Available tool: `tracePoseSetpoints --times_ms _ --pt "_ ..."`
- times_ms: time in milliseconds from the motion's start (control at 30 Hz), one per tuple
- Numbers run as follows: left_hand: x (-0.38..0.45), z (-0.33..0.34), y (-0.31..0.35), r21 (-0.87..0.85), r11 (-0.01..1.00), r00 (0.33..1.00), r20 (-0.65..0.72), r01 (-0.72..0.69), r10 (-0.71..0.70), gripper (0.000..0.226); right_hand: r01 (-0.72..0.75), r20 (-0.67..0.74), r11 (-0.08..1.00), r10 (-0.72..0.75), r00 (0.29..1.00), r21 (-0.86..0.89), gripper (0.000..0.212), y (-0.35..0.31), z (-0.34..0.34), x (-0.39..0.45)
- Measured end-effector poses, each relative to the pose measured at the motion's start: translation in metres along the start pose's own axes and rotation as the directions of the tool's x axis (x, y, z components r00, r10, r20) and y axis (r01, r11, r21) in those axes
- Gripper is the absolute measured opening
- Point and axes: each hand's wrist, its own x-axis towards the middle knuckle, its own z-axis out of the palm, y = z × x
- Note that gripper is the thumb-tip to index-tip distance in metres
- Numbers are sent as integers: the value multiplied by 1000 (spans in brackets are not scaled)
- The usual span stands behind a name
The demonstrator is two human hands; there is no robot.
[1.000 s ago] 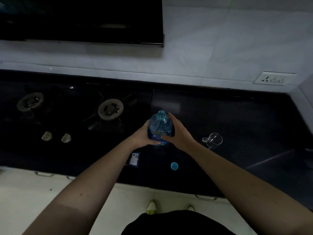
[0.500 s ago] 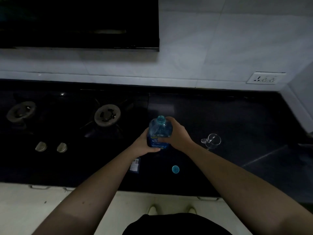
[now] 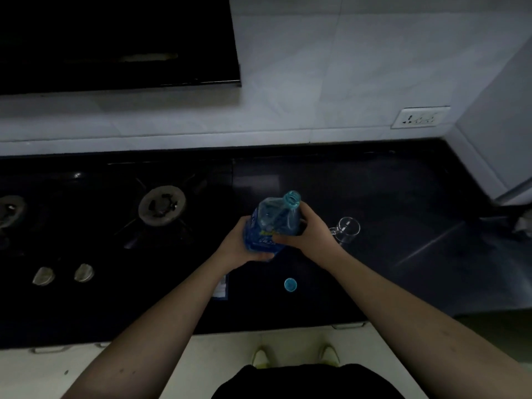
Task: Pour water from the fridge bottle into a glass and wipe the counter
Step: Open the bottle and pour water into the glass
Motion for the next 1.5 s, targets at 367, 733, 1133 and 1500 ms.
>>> tracePoseSetpoints --times_ms 367,733,1133,1500 --pt "-2 55 12 76 997 996 -89 8 -1 85 -84 -7 963 89 996 257 85 46 -44 -21" --pt "1 89 35 233 967 964 -262 101 -37 81 -134 -123 860 222 967 492 70 71 -48 -25" --pt "3 80 29 549 830 969 -241 94 50 72 -240 9 568 378 926 787 47 74 -40 -24" --pt "6 78 36 624 775 982 -188 103 20 66 -315 92 466 440 893 827 46 82 -40 -20"
